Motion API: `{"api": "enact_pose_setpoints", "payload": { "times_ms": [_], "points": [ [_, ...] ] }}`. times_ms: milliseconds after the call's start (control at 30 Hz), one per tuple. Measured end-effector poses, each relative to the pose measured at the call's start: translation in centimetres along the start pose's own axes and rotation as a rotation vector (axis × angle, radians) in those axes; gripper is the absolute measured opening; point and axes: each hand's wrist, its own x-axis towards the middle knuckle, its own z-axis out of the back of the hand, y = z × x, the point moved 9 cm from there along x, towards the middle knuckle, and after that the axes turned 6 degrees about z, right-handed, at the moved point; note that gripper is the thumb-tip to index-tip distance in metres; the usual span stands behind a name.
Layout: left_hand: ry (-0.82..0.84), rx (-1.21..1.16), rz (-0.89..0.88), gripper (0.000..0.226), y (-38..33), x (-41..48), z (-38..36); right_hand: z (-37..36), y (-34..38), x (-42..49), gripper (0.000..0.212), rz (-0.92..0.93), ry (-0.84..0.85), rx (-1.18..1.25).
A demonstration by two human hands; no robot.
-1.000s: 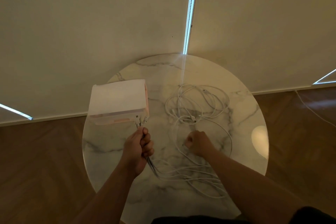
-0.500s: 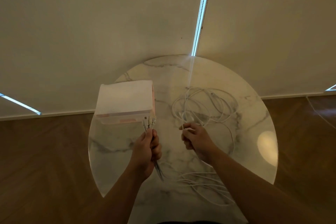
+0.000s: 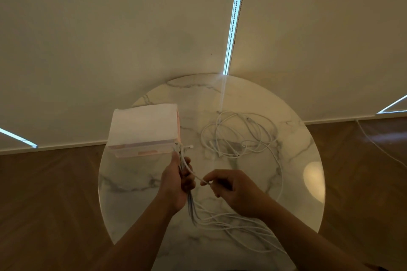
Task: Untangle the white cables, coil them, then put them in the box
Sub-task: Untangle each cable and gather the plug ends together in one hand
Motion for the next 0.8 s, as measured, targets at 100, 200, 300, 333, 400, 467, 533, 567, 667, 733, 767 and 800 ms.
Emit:
{"api": "enact_pose_setpoints", "payload": {
  "times_ms": [100, 200, 300, 333, 400, 467, 533, 567, 667, 733, 767, 800],
  "points": [
    [0.019, 0.008, 0.008, 0.054, 0.0, -0.1, -0.1, -1.0, -0.4, -0.7, 0.023, -0.006, 0.055, -0.035],
    [0.008, 0.037, 0.02, 0.043, 0.1, -0.2, -0.1, -1.4, -1.2, -1.0, 0.023, -0.043, 0.087, -0.038],
    [-0.004, 0.074, -0.001, 0.035, -0.1, -0.5, -0.3, -1.7, -1.8, -1.3, 0.024, -0.061, 0.117, -0.038],
    [-0.003, 0.077, -0.007, 0.035, -0.2, -0.5, -0.3, -1.6, -1.9, -1.3, 0.024, -0.067, 0.118, -0.046],
    [0.003, 0.071, -0.016, 0.034, -0.2, -0.6, -0.4, -1.4, -2.4, -1.4, 0.023, -0.083, 0.114, -0.066],
    [0.027, 0.05, -0.026, 0.032, -0.1, -0.5, -0.4, -1.3, -2.6, -1.6, 0.023, -0.092, 0.117, -0.069],
    [0.056, 0.018, -0.037, 0.03, -0.1, -0.5, -0.5, -1.5, -2.8, -1.8, 0.022, -0.096, 0.135, -0.064],
    [0.07, 0.006, -0.043, 0.029, -0.1, -0.4, -0.6, -1.6, -2.9, -1.9, 0.022, -0.1, 0.146, -0.068],
    [0.096, 0.002, -0.058, 0.027, -0.2, -0.5, -0.7, -1.9, -3.2, -2.2, 0.022, -0.1, 0.161, -0.087],
    [0.105, -0.001, -0.056, 0.027, -0.1, -0.5, -0.9, -2.0, -3.2, -2.3, 0.022, -0.099, 0.157, -0.089],
    [0.105, -0.005, -0.056, 0.027, 0.0, -0.5, -0.9, -2.0, -3.3, -2.3, 0.022, -0.102, 0.153, -0.086],
    [0.101, -0.006, -0.06, 0.027, 0.0, -0.4, -0.8, -2.0, -3.3, -2.3, 0.022, -0.104, 0.148, -0.08]
  ]
}}
